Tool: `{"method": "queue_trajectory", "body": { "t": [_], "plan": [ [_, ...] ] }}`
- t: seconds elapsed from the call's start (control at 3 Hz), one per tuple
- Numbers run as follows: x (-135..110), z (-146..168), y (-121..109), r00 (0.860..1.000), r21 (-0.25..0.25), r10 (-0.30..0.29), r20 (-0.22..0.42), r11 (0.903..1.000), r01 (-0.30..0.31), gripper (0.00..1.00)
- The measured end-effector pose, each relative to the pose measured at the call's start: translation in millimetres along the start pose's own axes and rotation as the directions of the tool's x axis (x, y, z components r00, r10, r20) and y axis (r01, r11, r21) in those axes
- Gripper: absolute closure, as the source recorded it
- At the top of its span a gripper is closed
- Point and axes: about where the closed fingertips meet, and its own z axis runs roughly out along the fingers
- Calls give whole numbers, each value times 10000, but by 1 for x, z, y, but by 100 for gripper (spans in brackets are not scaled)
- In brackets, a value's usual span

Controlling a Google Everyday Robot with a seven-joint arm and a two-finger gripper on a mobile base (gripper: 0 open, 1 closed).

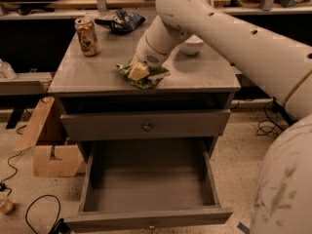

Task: Place green jalapeno chip bag into middle drawer

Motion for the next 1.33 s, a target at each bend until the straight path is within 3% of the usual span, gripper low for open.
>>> {"method": "queue_trajectory", "body": {
  "t": [1.0, 1.33],
  "plan": [
    [-1, -1, 0, 10000, 0, -1, 1, 10000, 1, 100],
    [-32, -43, 31, 9969, 329, -768, 163, 9965, 762, 100]
  ]
}}
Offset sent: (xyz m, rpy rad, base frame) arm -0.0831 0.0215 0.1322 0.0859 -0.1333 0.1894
